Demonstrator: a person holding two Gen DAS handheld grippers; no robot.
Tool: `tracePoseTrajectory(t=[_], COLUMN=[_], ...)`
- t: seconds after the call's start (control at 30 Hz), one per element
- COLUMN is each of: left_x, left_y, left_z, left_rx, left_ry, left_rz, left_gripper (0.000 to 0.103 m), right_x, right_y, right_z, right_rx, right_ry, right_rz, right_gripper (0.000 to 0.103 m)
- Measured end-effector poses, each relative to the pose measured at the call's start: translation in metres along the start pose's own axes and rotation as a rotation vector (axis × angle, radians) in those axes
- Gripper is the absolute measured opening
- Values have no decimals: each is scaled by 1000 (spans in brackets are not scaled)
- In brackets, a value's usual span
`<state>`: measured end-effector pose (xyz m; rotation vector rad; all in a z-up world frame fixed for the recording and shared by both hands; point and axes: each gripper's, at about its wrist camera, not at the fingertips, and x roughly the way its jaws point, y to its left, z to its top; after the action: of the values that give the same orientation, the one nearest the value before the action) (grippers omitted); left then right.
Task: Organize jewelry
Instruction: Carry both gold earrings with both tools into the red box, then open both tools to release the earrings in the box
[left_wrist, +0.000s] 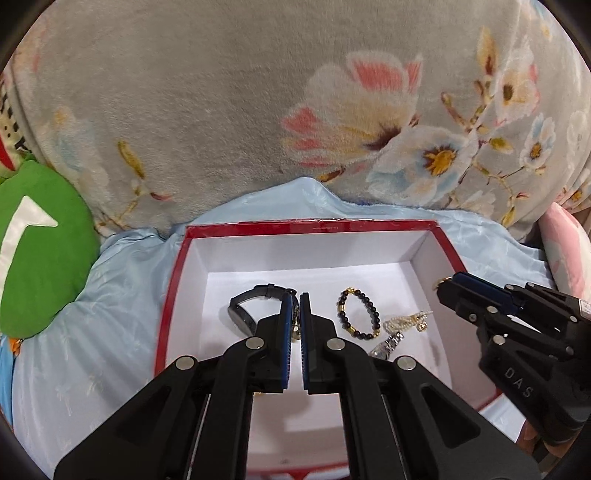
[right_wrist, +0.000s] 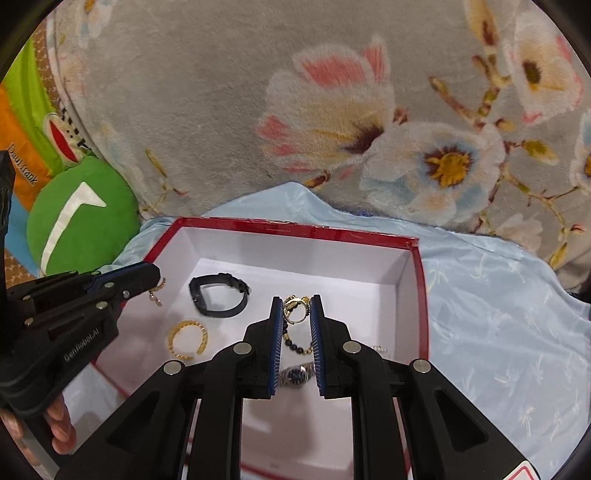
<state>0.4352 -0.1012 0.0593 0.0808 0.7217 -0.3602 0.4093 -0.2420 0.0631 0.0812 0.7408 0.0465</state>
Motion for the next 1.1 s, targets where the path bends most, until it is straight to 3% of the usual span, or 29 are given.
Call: tracePoseTrajectory(t=[0.27, 0.57, 0.6, 0.67, 0.77, 1.1], left_x=[52, 80, 79, 77, 75, 73], left_y=[-5, -6, -6, -6, -3, -9], left_z=[1, -8, -7, -7, -7, -9], left_rx=[5, 12, 9, 7, -6, 32], left_ry=[64, 125, 120, 103, 89, 65], left_rz=[3, 18, 17, 28, 19, 53], left_gripper=[3, 4, 4, 17, 26, 27], right_x=[55, 67, 67, 67, 66, 65], right_y=[-5, -8, -8, -9, -11, -12], right_z=[5, 5, 5, 5, 5, 4], right_rx=[4, 17, 20, 26, 37, 39], right_ry=[72, 91, 87, 84, 80, 74], right_rz=[-26, -19, -21, -20, -15, -18], right_gripper=[14, 15, 16, 17, 21, 25])
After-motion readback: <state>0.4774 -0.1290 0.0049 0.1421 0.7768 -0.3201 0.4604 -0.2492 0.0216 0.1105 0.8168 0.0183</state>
